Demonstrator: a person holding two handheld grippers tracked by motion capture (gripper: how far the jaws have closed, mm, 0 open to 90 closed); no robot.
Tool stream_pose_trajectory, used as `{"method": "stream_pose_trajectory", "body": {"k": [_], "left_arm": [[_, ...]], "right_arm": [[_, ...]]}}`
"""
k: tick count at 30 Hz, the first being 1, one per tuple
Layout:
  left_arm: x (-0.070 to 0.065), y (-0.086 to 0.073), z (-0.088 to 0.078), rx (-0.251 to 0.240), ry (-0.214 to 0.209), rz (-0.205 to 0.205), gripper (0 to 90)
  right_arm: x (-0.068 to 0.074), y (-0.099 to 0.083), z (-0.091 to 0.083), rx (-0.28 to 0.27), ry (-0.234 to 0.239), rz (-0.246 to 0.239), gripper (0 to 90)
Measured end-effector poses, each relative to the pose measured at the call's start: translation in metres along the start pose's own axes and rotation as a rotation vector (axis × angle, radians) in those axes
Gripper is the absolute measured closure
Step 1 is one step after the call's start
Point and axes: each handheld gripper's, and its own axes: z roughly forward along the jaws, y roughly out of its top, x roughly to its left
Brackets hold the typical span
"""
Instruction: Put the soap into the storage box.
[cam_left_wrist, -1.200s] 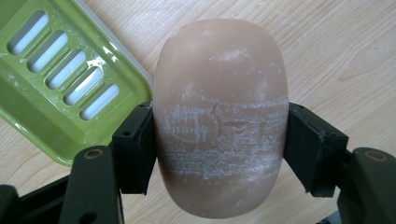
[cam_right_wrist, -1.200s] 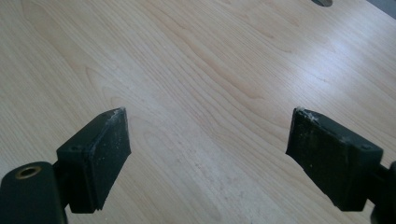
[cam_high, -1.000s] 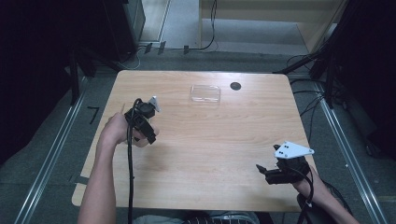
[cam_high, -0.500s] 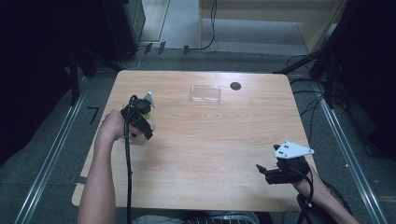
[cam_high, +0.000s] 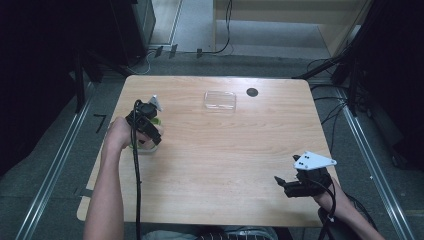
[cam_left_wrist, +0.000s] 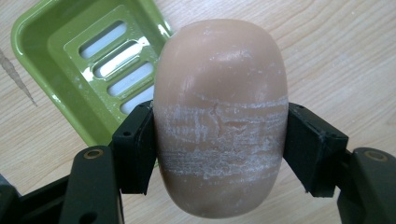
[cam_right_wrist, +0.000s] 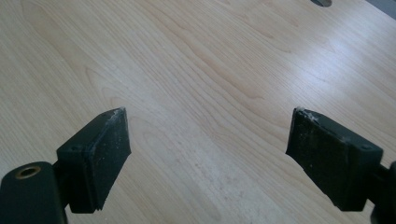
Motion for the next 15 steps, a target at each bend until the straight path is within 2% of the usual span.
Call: {"method": "stream_pose_trajectory", "body": {"k": [3,15], "left_arm": [[0.0042,-0.0005,0.0013,-0.015,0.003,-0.022,33.7],[0.0111,-0.0012,0.0049,-0.042,0.016,-0.057,33.7]], "right_arm": [[0.0001,0.0001,-0.0001,-0.001,0.000,0.001,13.4],[-0.0001,-0.0001,-0.0001,-0.007,0.000,-0.003,13.4]]}}
